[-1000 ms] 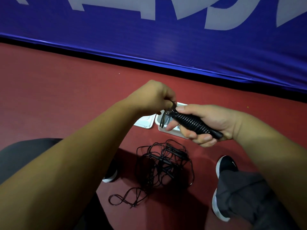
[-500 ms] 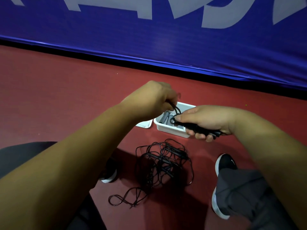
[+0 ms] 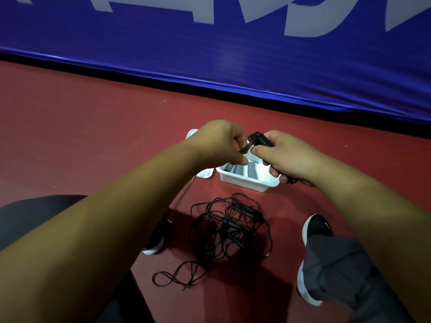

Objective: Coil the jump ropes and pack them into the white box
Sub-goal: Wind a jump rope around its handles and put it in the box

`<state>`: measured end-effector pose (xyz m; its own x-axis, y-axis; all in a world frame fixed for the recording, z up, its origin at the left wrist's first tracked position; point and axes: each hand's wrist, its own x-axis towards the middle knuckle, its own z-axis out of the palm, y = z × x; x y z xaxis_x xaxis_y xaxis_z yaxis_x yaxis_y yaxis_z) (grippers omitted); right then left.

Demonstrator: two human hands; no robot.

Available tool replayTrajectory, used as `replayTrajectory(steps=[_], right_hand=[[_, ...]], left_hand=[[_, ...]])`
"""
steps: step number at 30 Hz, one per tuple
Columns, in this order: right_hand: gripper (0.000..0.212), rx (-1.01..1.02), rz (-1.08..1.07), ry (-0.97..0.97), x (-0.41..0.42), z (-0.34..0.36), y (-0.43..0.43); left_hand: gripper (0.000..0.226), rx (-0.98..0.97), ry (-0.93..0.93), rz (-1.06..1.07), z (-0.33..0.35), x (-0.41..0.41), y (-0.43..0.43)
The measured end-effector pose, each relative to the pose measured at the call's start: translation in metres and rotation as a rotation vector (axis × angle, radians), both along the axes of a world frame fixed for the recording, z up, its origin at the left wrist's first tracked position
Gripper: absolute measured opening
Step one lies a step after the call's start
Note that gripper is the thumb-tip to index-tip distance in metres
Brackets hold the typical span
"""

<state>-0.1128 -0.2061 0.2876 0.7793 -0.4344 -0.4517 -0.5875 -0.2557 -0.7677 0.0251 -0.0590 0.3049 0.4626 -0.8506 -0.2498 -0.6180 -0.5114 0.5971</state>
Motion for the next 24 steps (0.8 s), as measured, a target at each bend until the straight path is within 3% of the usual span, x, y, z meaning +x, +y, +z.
replayTrajectory(steps=[3,5,10,12,17,21,24], right_hand=[[0.025,0.057,-0.042,-0.04,0.001,0.002,0.003],[0.026,0.14,-0.111,-0.091,0.003,0.002,0.001],[0.021,0.27,-0.192,-0.145,0.005,0.0,-0.008],[0.027,0.203,-0.166,-0.122,0.005,0.0,-0.01],[0.032,-0.281,0.051,0.032,0.0,0.002,-0.008],[0.028,-0.309,0.086,0.061,-0.002,0.006,-0.008],[0.026,-0.183,0.032,0.022,-0.002,0.01,-0.011]], left_hand=[[0.01,0.01,0.006,-0.001,-0.003,-0.005,-0.002],[0.015,-0.008,0.02,0.025,-0.005,-0.008,-0.002],[0.021,-0.261,0.11,0.182,-0.005,-0.014,-0.004],[0.021,-0.319,0.136,0.185,-0.001,-0.014,-0.004],[0.023,-0.344,0.246,0.126,0.006,-0.016,0.002],[0.026,-0.305,0.204,0.02,0.003,-0.018,0.007],[0.032,-0.282,0.148,-0.043,0.01,-0.014,0.01]])
